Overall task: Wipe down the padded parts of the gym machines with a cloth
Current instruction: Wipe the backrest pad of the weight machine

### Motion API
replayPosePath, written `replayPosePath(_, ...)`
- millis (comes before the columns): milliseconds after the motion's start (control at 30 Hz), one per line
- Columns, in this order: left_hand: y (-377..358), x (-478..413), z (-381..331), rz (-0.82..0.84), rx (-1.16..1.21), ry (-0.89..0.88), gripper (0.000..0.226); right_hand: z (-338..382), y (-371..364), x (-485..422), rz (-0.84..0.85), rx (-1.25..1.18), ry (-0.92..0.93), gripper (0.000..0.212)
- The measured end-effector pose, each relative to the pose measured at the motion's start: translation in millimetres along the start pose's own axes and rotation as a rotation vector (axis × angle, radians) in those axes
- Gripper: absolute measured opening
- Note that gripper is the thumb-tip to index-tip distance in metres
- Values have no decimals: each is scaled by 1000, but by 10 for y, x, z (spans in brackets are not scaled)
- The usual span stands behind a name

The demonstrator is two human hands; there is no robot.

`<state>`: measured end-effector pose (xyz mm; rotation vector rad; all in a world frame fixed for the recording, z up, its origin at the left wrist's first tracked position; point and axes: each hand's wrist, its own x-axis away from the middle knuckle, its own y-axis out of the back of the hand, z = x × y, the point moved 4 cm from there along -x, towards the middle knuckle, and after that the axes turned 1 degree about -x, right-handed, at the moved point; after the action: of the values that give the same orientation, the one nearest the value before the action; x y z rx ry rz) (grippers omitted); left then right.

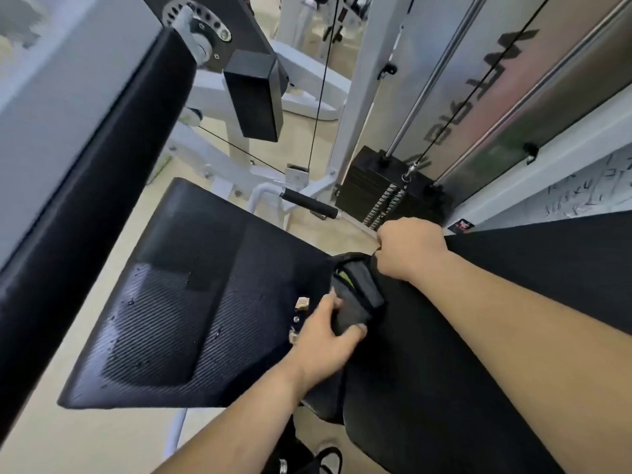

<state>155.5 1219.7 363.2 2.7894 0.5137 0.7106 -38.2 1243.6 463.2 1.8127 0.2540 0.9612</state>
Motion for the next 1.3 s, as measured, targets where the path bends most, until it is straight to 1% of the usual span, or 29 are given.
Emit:
replayPosePath(33,-47,-1,27,41,165,81,23,12,-13,-25,-20,13,-14,19)
replayPosePath(67,-70,-82,138,0,205,121,30,12,-35,-68,-33,15,-32,16)
replayPosePath(100,-73,-120,145,-36,322,172,34,19,-38,-84,-41,14,-48,15)
replayPosePath(133,-81,-185,183,-110,340,199,31,30,-24,-92,-43,9,-59,16)
replayPosePath(167,-102,-248,165,-161,336,221,28,23,-28,-125,-32,1,-71,16)
replayPosePath(200,-170,-301,143,-186,237,229,31,17,-30,-131,-24,-6,-80,16)
replayPosePath(267,-232,-424,17,-244,168,297,36,25,-42,-113,-25,-5,-75,18)
replayPosePath(333,-194,-702,-114,-317,170,242,36,28,-21,-103,-41,9,-52,21)
replayPosePath(367,-154,-883,-158,-317,185,203,37,30,-12,-91,-49,20,-42,22)
replayPosePath(400,-110,-1071,-192,-276,186,179,41,32,-5,-82,-51,32,-39,21)
replayPosePath(467,-43,-1368,-218,-178,73,137,47,55,5,-61,-50,51,-30,14)
replayPosePath(500,-30,-1446,-196,-142,9,134,46,64,-5,-53,-49,63,-27,10)
replayPosePath(567,-55,-1409,-99,-131,-36,182,41,92,-21,-40,-41,95,-20,12)
replayPosePath(667,-162,-951,89,-201,32,158,43,147,-100,-14,-11,145,-13,12)
replayPosePath(800,-343,-65,485,-284,26,83,46,204,-237,10,20,218,-32,24)
replayPosePath(900,-441,301,603,-307,27,161,41,193,-304,46,-9,240,-10,27)
replayPosePath(967,-416,109,540,-314,-2,155,45,197,-328,53,-28,250,2,31)
replayPosePath(1033,-325,-349,355,-322,-35,128,49,221,-330,40,-25,259,-1,34)
replayPosePath(1167,-86,-1395,134,-163,-9,179,53,256,-346,23,-24,280,-11,34)
replayPosePath(1233,-99,-1472,153,-136,12,153,60,254,-366,31,-39,306,-17,37)
replayPosePath(1300,-177,-1173,247,-165,62,141,60,267,-400,30,-34,330,-32,46)
